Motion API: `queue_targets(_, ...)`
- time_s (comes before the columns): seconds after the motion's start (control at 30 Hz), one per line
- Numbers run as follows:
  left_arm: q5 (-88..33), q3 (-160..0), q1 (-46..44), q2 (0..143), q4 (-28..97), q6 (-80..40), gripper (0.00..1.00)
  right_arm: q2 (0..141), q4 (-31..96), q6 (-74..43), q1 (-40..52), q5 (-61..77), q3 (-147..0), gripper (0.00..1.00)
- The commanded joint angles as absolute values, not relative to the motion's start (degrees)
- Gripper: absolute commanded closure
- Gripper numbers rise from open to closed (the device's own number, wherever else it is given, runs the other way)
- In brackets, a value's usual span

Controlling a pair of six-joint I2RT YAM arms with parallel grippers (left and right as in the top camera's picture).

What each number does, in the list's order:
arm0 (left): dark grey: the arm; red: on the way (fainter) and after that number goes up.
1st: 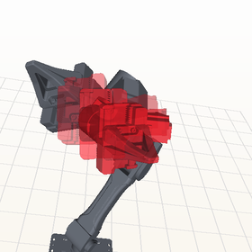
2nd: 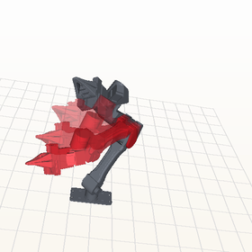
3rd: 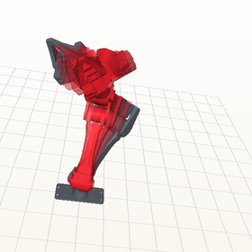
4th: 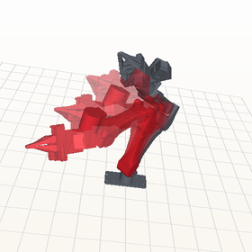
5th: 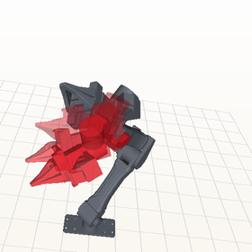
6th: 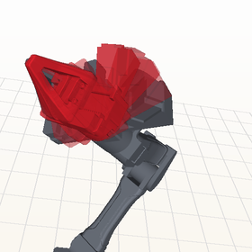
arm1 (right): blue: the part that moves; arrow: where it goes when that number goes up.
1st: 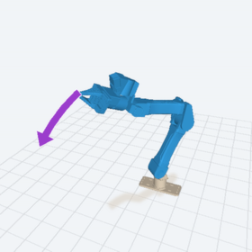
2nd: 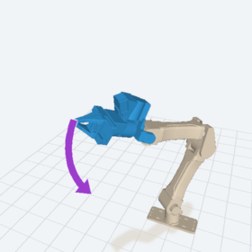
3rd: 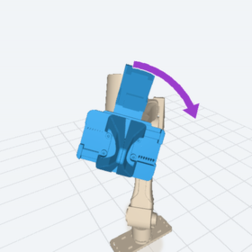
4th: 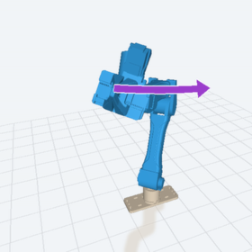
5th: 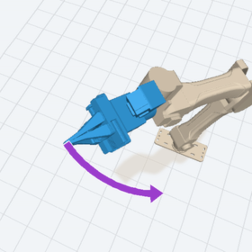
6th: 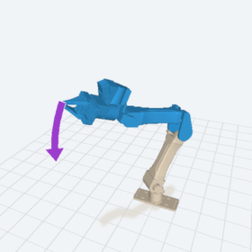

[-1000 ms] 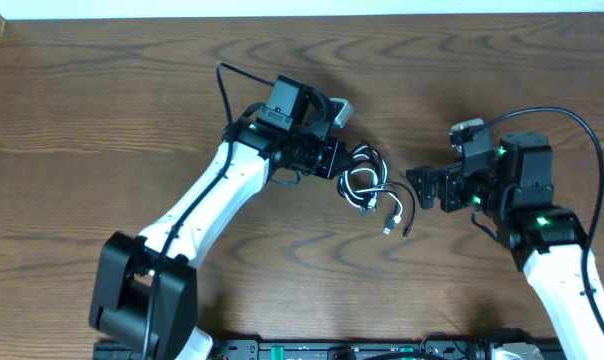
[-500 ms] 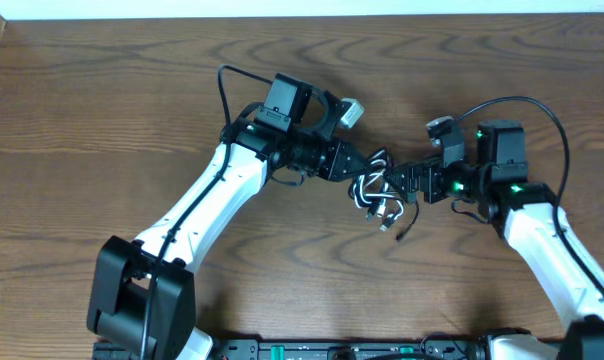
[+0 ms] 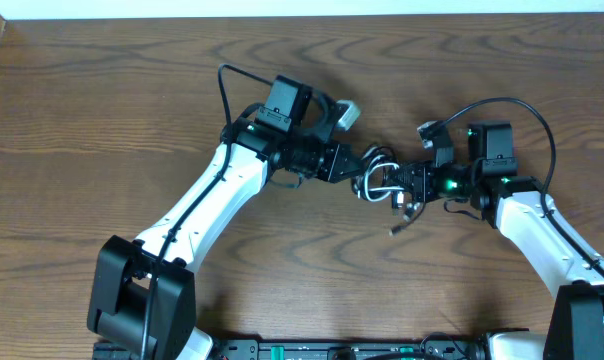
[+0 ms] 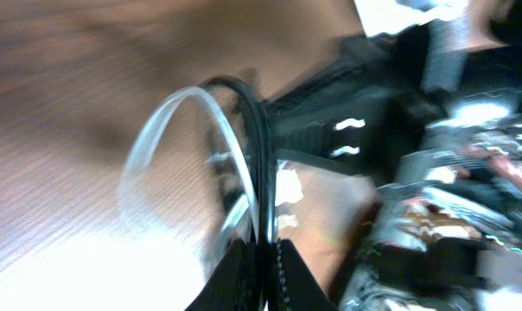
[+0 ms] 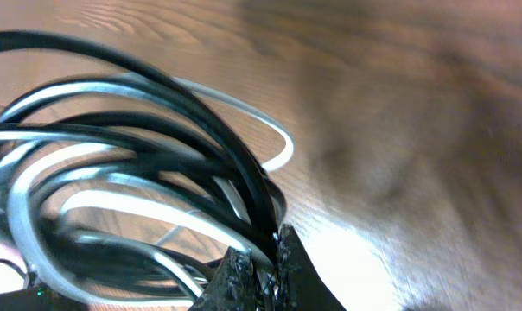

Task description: Untangle cables

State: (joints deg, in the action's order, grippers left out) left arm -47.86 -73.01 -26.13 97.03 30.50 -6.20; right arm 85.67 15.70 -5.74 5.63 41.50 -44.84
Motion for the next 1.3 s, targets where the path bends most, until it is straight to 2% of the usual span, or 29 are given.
queue_targets(0.0, -30.44, -73.34, -26.06, 96.51, 35.57, -6.31, 0.92, 86.15, 17.21, -8.34, 5.34, 33.36, -45.71, 0.99)
queue_targets(0.1, -30.37, -73.30, -26.13, 96.60, 37.82, -6.28, 0.90, 86.15, 17.10, -8.34, 5.34, 37.28, -45.71, 0.99)
queue_targets(0.13, -30.37, -73.23, -26.13, 96.60, 38.44, -6.28, 0.83, 86.15, 16.91, -8.34, 5.34, 39.79, -45.71, 0.99)
queue_targets(0.17, -30.39, -73.10, -26.13, 96.60, 38.81, -6.31, 0.72, 86.15, 16.88, -8.34, 5.34, 41.39, -45.71, 0.99)
queue_targets(0.47, -33.98, -72.36, -26.24, 96.68, 41.93, -6.31, 0.35, 86.15, 16.08, -8.34, 5.34, 52.27, -45.71, 0.99)
queue_targets(0.67, -34.06, -72.34, -26.24, 97.34, 41.82, -6.31, 0.28, 86.15, 13.76, -8.34, 5.34, 61.36, -45.71, 0.99)
queue_targets(0.9, -38.61, -72.34, -26.24, 99.02, 38.72, -6.31, 0.30, 86.15, 12.60, -9.26, 5.34, 65.14, -45.71, 0.99)
queue_targets(0.97, -39.70, -72.34, -26.24, 99.02, 36.95, -6.33, 0.39, 86.15, 12.60, -9.41, 5.34, 65.34, -45.71, 0.99)
queue_targets(1.0, -39.68, -72.34, -26.24, 99.02, 36.25, -6.31, 0.50, 86.15, 12.62, -9.39, 5.34, 65.56, -45.71, 0.99)
queue_targets(1.07, -39.66, -72.34, -26.22, 99.02, 35.48, -6.31, 0.81, 86.15, 12.62, -9.41, 5.34, 65.47, -45.71, 0.99)
queue_targets(1.1, -39.68, -72.34, -26.22, 99.00, 35.57, -6.33, 0.92, 86.15, 12.64, -9.41, 5.34, 63.26, -45.71, 0.99)
queue_targets(1.17, -39.68, -72.34, -26.13, 99.00, 35.97, -6.31, 0.92, 86.15, 13.28, -9.87, 5.34, 57.36, -45.71, 0.99)
queue_targets(1.27, -39.66, -72.34, -25.76, 98.80, 37.01, -6.28, 0.92, 86.15, 16.21, -14.79, 5.34, 40.91, -45.71, 0.99)
